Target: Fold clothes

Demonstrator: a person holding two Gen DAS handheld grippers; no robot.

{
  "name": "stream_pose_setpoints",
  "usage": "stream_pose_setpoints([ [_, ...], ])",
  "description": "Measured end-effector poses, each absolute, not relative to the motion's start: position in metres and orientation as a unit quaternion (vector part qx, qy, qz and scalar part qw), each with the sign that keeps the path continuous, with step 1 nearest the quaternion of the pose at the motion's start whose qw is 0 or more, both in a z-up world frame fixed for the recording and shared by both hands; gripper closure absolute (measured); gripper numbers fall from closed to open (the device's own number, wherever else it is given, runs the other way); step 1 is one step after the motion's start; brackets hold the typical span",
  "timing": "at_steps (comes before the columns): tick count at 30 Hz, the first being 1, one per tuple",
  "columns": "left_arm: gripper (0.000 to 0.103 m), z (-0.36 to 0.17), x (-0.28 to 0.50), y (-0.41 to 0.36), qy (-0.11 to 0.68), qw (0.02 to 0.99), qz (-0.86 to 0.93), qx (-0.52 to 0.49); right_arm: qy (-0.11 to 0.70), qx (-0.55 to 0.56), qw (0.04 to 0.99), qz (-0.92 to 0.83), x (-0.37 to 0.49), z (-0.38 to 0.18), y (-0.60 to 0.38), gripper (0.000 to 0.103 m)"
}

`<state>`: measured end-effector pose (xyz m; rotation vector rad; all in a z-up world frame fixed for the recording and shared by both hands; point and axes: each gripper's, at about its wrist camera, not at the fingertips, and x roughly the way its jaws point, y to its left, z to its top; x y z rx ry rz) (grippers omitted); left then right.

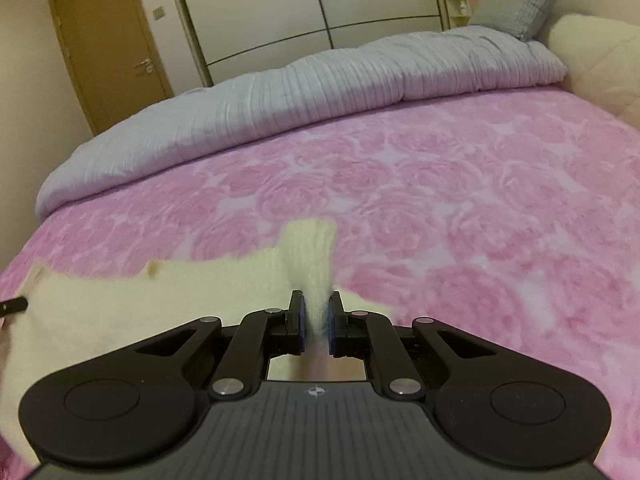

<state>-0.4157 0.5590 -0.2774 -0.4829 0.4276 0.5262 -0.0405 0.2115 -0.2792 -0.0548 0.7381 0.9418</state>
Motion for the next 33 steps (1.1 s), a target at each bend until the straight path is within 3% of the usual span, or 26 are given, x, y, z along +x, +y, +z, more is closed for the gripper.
stream_pose_setpoints([
  [7, 0.098, -0.277, -0.39, 0.59, 0.19, 0.916, 0.273, -0.222, 0.328, -0.018, 0.835, 0.441, -0.009, -0.275, 0.247, 0.094],
  [14, 0.097, -0.324, -0.358, 0.614, 0.264, 0.889, 0.286, -0.242, 0.381, -0.048, 0.826, 0.414, 0.009, -0.316, 0.273, 0.093],
  [16, 0.091, -0.336, -0.354, 0.617, 0.285, 0.876, 0.303, -0.242, 0.408, -0.07, 0.821, 0.394, 0.013, -0.332, 0.281, 0.09],
  [17, 0.091, -0.337, -0.356, 0.618, 0.288, 0.872, 0.311, -0.244, 0.413, -0.074, 0.824, 0.381, 0.014, -0.335, 0.282, 0.08],
  [18, 0.09, -0.335, -0.36, 0.619, 0.285, 0.87, 0.318, -0.246, 0.41, -0.069, 0.831, 0.37, 0.014, -0.333, 0.278, 0.059],
  [20, 0.089, -0.324, -0.372, 0.616, 0.276, 0.866, 0.344, -0.237, 0.395, -0.058, 0.845, 0.354, 0.01, -0.325, 0.269, 0.051],
  [28, 0.089, -0.281, -0.416, 0.531, 0.29, 0.895, 0.282, -0.188, 0.339, -0.029, 0.852, 0.399, -0.071, -0.282, 0.202, 0.051],
  [33, 0.087, -0.304, -0.416, 0.48, 0.322, 0.897, 0.263, -0.15, 0.323, -0.139, 0.842, 0.408, -0.14, -0.307, 0.197, 0.054],
])
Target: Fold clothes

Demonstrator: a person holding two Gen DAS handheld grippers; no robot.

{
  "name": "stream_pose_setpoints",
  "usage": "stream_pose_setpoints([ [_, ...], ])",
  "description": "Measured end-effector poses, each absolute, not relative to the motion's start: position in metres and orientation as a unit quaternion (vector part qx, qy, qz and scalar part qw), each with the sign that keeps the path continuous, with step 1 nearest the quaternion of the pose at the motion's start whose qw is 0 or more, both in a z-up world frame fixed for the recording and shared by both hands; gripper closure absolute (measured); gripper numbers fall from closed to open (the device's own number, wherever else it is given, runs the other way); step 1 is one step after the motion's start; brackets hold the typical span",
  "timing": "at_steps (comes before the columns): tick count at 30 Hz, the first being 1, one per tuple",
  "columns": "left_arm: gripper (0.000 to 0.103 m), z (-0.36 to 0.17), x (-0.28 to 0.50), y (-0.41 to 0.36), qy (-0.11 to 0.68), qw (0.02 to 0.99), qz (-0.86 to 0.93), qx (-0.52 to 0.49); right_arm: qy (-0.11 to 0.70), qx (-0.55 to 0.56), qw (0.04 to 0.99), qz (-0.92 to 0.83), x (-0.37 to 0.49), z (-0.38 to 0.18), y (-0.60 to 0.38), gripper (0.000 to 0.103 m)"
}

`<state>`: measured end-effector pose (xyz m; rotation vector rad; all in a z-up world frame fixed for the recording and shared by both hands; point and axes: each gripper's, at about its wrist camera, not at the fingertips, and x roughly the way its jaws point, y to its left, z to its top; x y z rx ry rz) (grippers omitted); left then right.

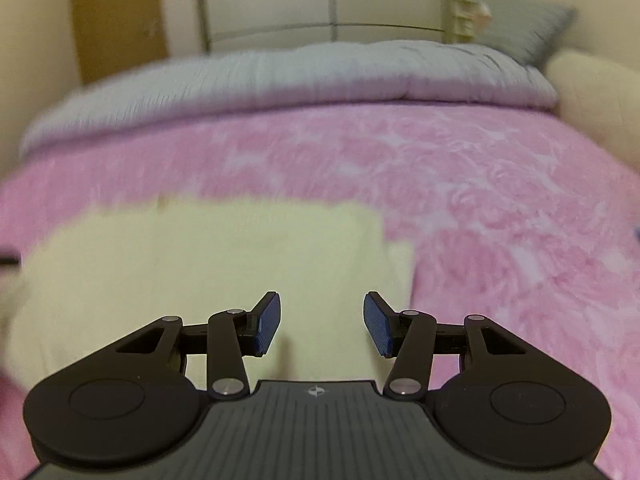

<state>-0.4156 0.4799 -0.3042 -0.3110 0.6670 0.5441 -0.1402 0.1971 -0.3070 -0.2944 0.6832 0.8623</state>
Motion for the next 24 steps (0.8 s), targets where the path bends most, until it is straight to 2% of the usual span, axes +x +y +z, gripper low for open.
stream_pose_setpoints([
  [2, 0.089, -0.319, -0.423, 0.482, 0.328, 0.885, 0.282, -0.171, 0.316, -0.179, 0.842, 0.398, -0.153, -0.325, 0.194, 0.054],
  [4, 0.095, -0.32, -0.437, 0.488, 0.315, 0.879, 0.298, -0.201, 0.31, -0.175, 0.851, 0.386, -0.148, -0.332, 0.184, 0.055],
  [6, 0.098, -0.314, -0.447, 0.488, 0.32, 0.866, 0.328, -0.199, 0.337, -0.144, 0.859, 0.357, -0.135, -0.325, 0.17, 0.051],
  [9, 0.094, -0.3, -0.464, 0.479, 0.316, 0.856, 0.358, -0.196, 0.345, -0.108, 0.866, 0.345, -0.142, -0.31, 0.153, 0.052],
  [14, 0.093, -0.285, -0.472, 0.443, 0.301, 0.875, 0.332, -0.183, 0.337, -0.074, 0.863, 0.37, -0.176, -0.294, 0.139, 0.052],
  [16, 0.084, -0.295, -0.466, 0.436, 0.329, 0.864, 0.332, -0.187, 0.358, -0.087, 0.855, 0.364, -0.185, -0.306, 0.143, 0.053],
  [18, 0.089, -0.309, -0.465, 0.431, 0.363, 0.845, 0.342, -0.193, 0.398, -0.094, 0.85, 0.332, -0.182, -0.321, 0.143, 0.055],
  [20, 0.087, -0.304, -0.47, 0.419, 0.361, 0.845, 0.346, -0.191, 0.435, -0.062, 0.844, 0.307, -0.179, -0.325, 0.13, 0.053],
  [24, 0.086, -0.282, -0.476, 0.396, 0.352, 0.849, 0.344, -0.193, 0.431, -0.052, 0.845, 0.313, -0.196, -0.302, 0.114, 0.05],
])
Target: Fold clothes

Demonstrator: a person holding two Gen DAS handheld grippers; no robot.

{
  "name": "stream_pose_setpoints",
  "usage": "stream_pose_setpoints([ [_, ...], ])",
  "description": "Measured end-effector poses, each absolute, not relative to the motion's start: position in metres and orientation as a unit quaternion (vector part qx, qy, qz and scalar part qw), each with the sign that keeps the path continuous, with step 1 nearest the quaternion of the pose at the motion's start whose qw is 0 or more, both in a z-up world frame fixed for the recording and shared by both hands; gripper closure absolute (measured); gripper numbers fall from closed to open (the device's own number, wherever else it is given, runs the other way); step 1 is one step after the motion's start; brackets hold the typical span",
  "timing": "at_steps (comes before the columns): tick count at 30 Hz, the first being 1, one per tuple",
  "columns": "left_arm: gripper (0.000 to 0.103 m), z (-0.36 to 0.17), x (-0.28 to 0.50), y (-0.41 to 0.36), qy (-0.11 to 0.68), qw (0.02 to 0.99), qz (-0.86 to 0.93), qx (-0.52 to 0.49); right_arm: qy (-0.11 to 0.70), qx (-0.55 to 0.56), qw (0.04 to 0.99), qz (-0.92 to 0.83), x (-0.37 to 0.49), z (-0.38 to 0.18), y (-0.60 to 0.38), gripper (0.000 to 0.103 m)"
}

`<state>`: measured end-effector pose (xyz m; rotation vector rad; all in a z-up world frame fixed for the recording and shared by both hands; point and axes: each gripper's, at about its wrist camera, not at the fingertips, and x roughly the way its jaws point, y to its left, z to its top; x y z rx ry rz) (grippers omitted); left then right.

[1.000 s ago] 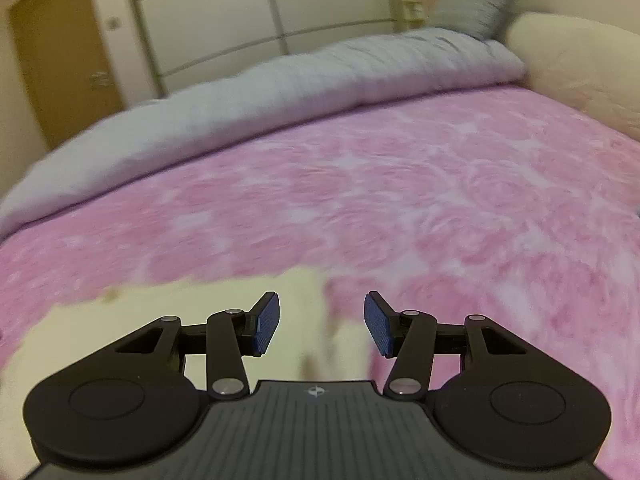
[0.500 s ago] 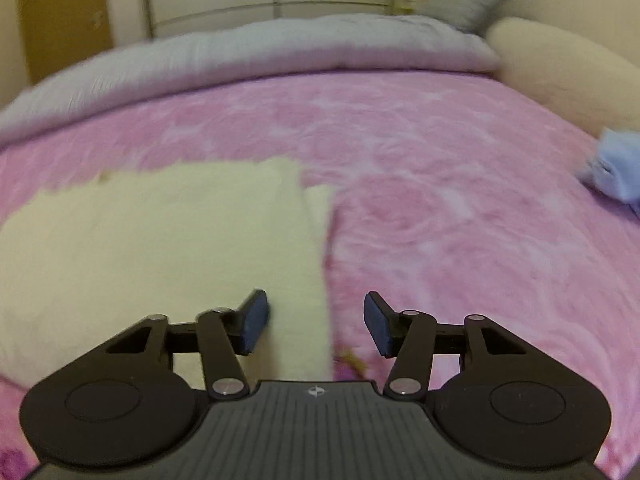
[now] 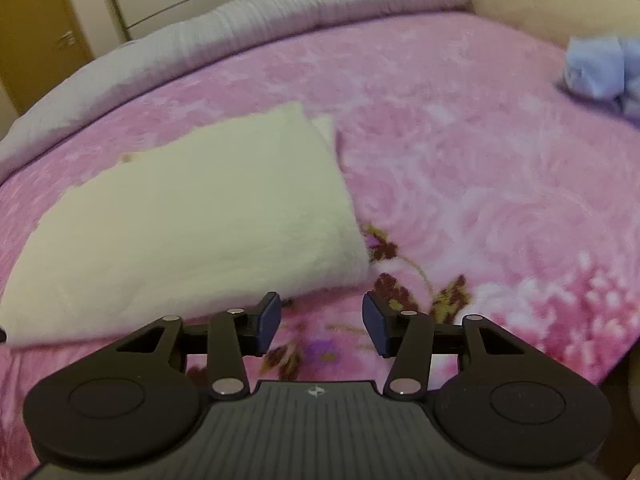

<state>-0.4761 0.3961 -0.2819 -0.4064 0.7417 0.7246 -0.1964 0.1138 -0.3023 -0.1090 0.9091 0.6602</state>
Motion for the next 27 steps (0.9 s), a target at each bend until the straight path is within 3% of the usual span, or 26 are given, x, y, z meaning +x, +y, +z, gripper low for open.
stream_pose_setpoints([
  [9, 0.078, -0.209, -0.498, 0.319, 0.3, 0.879, 0.33, -0.169, 0.384, -0.044, 0.846, 0.368, -0.27, -0.246, 0.095, 0.031],
  [16, 0.067, -0.178, -0.517, 0.268, 0.284, 0.886, 0.336, -0.149, 0.383, -0.037, 0.846, 0.369, -0.303, -0.222, 0.068, 0.027],
  [27, 0.056, -0.184, -0.535, 0.227, 0.299, 0.881, 0.336, -0.146, 0.385, -0.052, 0.845, 0.368, -0.334, -0.219, 0.05, 0.024],
])
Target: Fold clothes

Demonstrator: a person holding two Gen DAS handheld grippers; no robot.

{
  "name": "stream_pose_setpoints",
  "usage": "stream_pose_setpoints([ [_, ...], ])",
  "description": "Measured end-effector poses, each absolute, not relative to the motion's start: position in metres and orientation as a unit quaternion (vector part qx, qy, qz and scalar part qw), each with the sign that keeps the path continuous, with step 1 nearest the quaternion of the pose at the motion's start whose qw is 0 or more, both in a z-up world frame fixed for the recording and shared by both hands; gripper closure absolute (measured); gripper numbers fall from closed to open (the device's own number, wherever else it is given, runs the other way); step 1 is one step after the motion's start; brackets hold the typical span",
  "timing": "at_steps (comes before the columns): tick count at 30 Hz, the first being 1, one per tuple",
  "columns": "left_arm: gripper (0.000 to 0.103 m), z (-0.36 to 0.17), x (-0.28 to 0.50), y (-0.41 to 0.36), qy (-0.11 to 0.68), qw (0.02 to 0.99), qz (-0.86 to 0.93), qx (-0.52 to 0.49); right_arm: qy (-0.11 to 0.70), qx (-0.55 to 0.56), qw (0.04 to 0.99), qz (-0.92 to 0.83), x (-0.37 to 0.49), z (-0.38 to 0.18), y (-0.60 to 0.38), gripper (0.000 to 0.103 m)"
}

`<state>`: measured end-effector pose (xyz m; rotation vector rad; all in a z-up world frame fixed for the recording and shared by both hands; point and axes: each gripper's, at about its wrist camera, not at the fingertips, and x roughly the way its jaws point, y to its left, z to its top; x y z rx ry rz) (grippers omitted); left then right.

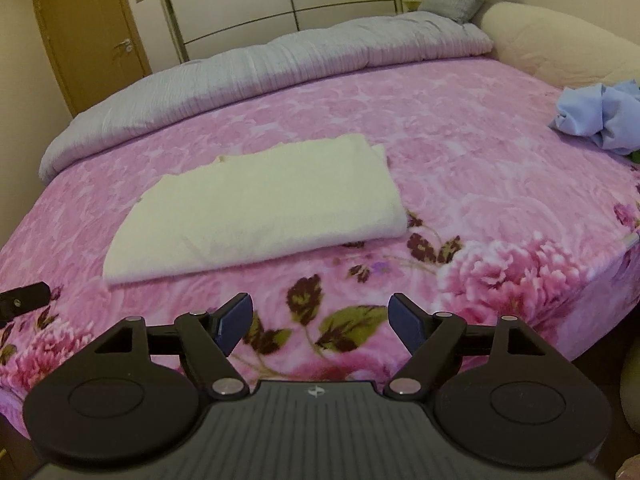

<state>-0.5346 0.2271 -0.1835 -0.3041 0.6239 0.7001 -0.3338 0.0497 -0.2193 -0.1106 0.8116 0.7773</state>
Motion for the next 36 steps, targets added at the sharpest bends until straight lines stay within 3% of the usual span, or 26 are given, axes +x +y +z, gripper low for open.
stream_pose_setpoints([
  [14, 0.043, -0.187, -0.549, 0.214, 0.305, 0.879, 0.347, -0.121, 0.379, -0.069, 0.848, 0.365, -0.358, -0.218, 0.041, 0.02],
  [36, 0.04, -0.216, -0.53, 0.243, 0.342, 0.864, 0.346, -0.127, 0.402, -0.112, 0.837, 0.354, -0.347, -0.237, 0.073, 0.018],
])
